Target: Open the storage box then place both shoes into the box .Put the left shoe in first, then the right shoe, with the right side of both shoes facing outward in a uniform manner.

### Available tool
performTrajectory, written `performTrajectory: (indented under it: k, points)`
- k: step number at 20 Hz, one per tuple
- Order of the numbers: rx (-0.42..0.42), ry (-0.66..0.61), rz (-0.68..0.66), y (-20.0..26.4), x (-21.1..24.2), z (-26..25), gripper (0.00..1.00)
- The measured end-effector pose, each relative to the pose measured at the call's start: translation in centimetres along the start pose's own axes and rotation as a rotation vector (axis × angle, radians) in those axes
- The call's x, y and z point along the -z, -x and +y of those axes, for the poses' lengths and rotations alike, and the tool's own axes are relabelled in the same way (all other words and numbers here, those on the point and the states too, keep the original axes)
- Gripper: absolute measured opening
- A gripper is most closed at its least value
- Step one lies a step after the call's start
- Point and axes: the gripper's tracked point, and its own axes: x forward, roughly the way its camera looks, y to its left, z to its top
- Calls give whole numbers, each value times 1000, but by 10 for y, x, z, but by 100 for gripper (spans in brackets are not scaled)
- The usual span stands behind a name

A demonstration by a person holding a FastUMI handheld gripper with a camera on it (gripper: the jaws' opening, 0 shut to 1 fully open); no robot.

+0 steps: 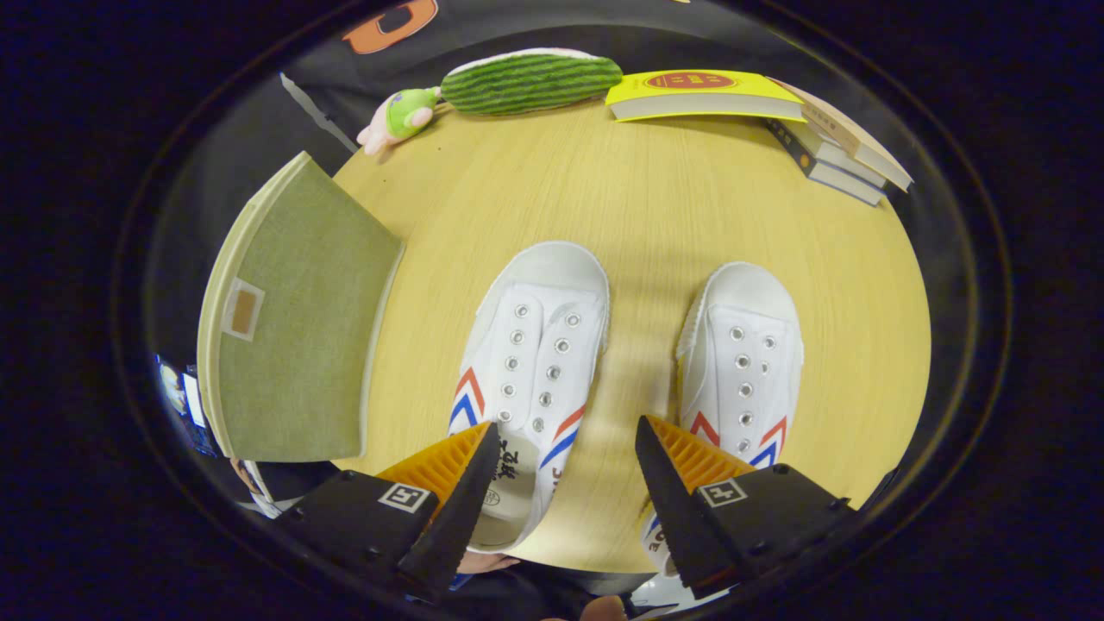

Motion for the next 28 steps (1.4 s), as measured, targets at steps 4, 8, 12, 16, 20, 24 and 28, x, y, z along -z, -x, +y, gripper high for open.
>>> performTrajectory:
  k: [4, 8, 12, 16, 20, 24, 28]
  points:
    - [-45, -26, 28, -15, 0, 6, 95]
    - [-97, -31, 37, -16, 3, 22, 69]
    - [-85, -76, 30, -14, 3, 16, 34]
    - [-136, -198, 2, -9, 1, 18, 7]
    - [-203, -286, -32, 5, 1, 35, 6]
    - [-288, -355, -78, 31, -3, 54, 6]
    - [-358, -396, -149, 81, -14, 76, 6]
